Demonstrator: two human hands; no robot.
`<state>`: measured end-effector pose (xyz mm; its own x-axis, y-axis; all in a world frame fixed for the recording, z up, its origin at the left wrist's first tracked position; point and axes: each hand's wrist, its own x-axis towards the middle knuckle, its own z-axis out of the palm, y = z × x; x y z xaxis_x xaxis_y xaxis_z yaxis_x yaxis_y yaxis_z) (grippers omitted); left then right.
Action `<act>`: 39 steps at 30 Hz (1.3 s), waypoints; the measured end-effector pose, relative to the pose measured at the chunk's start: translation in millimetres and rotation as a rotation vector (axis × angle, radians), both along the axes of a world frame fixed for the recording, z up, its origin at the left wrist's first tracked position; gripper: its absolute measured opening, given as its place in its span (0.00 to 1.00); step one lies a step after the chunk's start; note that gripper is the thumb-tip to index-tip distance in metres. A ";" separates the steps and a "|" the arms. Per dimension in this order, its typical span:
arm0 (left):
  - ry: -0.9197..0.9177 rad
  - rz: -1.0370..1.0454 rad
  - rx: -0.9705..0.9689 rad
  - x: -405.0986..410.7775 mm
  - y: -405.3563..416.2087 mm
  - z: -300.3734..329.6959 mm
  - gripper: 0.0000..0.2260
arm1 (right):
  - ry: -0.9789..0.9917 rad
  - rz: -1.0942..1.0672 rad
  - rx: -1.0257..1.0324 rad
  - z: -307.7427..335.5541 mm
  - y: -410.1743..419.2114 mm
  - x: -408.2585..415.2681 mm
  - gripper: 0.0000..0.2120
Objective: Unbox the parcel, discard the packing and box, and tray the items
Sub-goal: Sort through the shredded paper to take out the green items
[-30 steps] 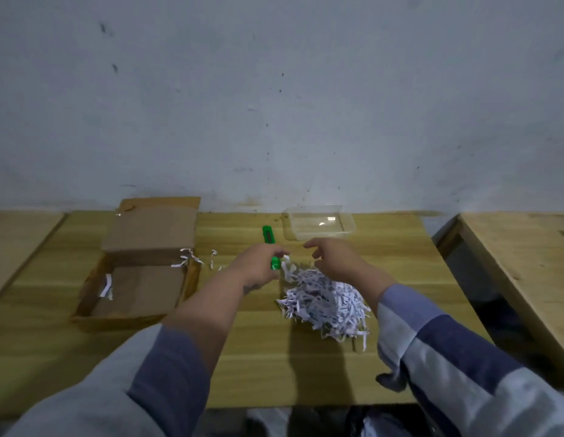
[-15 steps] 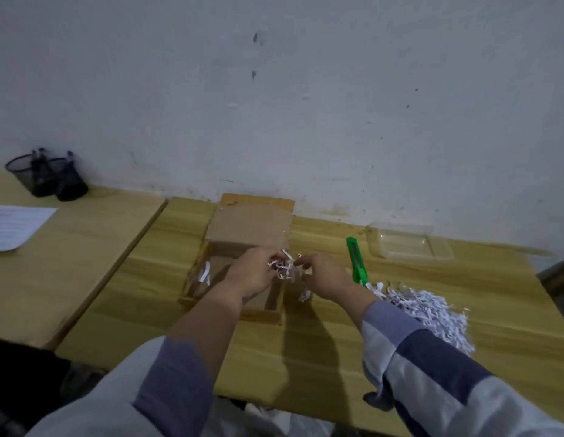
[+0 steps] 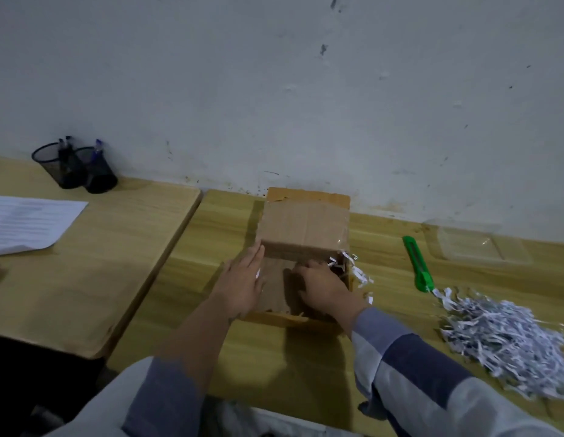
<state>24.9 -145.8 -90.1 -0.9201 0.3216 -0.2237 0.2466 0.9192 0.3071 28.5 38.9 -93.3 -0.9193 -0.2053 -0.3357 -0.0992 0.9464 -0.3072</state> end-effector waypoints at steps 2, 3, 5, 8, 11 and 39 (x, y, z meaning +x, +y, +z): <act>0.010 0.014 0.088 5.5 -4.9 -4.9 0.26 | 0.039 -0.002 0.004 -7.6 -12.8 -2.5 0.23; 0.018 0.025 0.126 7.7 -6.1 -7.0 0.26 | 0.064 0.000 -0.008 -9.4 -19.1 -4.7 0.23; 0.020 0.054 0.176 10.6 -7.2 -10.0 0.26 | 0.082 -0.003 -0.060 -11.3 -31.7 -10.5 0.23; 0.016 0.066 0.198 10.7 -7.8 -12.6 0.28 | 0.069 -0.032 -0.129 -14.9 -48.6 -19.8 0.23; 0.028 0.055 0.175 9.6 -8.5 -13.7 0.29 | 0.070 -0.082 -0.138 -21.7 -61.6 -23.0 0.20; 0.070 0.091 0.023 9.4 -2.1 -12.0 0.27 | 0.159 -0.005 0.301 2.3 -3.1 5.7 0.19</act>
<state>34.3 -148.0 -102.2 -0.9587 0.2407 -0.1517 0.1843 0.9316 0.3134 34.3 35.8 -91.0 -0.9657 -0.1143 -0.2332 -0.1186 0.9929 0.0046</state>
